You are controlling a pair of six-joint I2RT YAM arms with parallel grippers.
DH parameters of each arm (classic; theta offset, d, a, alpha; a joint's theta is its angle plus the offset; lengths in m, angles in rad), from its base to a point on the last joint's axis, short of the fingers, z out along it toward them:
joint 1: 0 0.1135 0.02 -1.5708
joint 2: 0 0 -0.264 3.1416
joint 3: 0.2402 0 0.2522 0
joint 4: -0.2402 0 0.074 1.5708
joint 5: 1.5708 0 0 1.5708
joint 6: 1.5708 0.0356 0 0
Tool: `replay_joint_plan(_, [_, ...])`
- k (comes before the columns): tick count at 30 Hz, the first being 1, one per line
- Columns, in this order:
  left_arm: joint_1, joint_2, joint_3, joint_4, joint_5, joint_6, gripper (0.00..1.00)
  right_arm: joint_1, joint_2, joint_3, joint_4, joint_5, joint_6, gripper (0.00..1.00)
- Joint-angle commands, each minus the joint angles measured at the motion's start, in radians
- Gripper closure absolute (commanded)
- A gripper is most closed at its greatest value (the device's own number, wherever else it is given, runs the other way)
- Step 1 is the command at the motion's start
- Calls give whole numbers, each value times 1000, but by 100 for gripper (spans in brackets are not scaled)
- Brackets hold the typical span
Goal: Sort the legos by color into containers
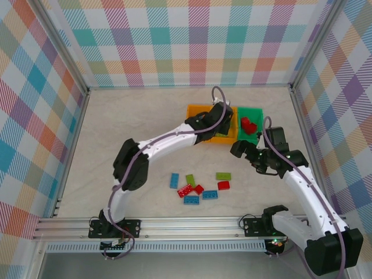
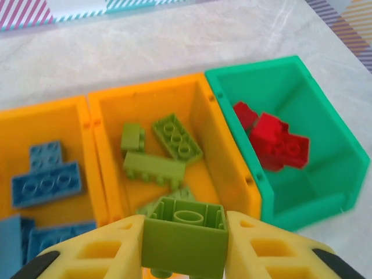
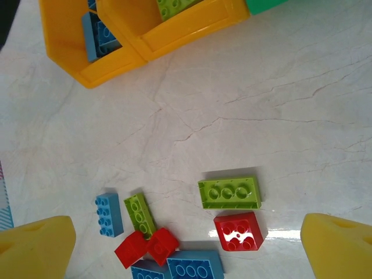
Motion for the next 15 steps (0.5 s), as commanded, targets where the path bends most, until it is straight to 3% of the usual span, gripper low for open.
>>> replay_joint_plan(1, [26,98,132,-18,26,64,57,-5,-22,-10,37,-23,12,0])
replay_joint_plan(3, [32,139,195,-28,25,83,47,-5,-28,-10,41,-21,6,0])
replay_joint_plan(9, [33,119,272,-59,80,76,42,-6,-20,-12,51,-14,-4,0])
replay_joint_plan(11, [29,47,207,-31,96,63,43,-6,-13,-12,49,-8,-7,0])
replay_joint_plan(15, [0,-226,-109,134,107,82,44,-4,-3,-17,53,-23,-32,0])
